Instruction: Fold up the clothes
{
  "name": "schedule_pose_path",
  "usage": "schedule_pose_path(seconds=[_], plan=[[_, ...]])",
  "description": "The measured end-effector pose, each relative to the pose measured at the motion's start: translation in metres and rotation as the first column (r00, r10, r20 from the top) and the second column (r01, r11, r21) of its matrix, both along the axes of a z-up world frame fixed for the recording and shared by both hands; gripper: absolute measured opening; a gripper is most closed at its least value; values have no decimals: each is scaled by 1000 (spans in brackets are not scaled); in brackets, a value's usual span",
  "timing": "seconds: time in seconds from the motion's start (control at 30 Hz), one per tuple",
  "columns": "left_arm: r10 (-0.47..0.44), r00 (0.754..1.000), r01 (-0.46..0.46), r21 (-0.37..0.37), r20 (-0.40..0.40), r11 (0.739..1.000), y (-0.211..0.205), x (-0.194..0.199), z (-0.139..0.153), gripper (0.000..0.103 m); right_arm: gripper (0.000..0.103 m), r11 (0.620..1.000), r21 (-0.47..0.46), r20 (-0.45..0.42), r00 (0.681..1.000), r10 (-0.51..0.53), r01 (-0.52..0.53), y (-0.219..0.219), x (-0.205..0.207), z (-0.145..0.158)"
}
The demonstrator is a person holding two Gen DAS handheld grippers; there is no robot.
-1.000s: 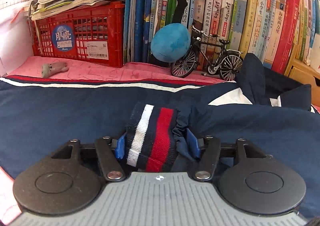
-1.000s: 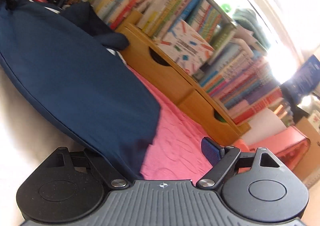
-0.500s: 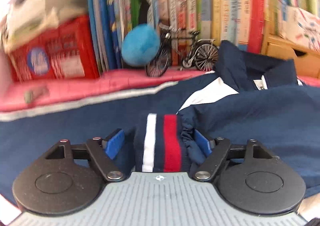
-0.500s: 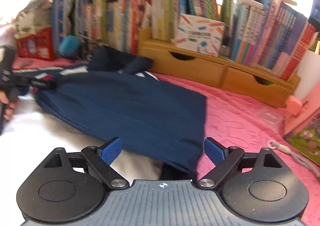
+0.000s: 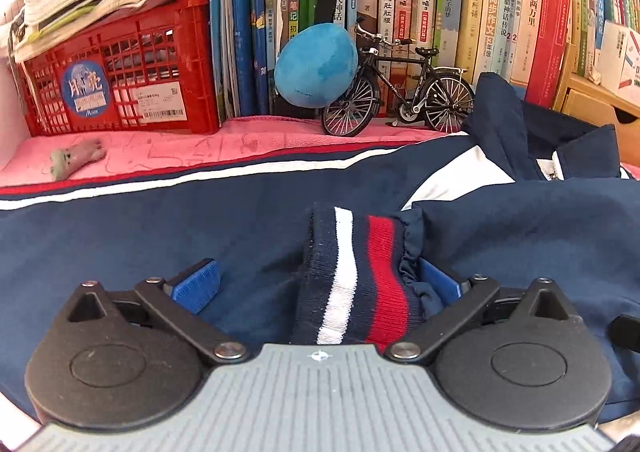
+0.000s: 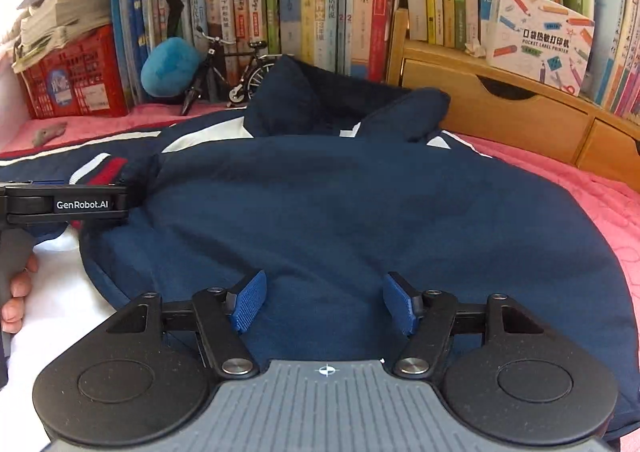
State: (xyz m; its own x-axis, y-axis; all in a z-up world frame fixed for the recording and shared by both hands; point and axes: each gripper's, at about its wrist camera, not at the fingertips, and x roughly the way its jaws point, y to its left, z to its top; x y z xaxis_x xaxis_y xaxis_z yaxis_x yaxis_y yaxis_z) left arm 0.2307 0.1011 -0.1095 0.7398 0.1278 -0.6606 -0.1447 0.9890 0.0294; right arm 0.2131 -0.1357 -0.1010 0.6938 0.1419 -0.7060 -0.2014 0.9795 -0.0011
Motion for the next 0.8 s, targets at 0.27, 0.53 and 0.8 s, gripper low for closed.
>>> schedule_pose_path(seconds=[0.27,0.53,0.8], plan=[[1,1000,-1,23,2,1000,-1,2,-4,103,79,998,9,3,998,-64,63,-19,-4,-5],[3,1000,-3,11,0,1000,0,4,-4,103,85,997,-5,45,996,-81,81,-35,-6,-11],[3,1000,-3,-9,-1,1000,2,4,-5,103,94,995,7,77,992,-99,99,-39,-7,-17]])
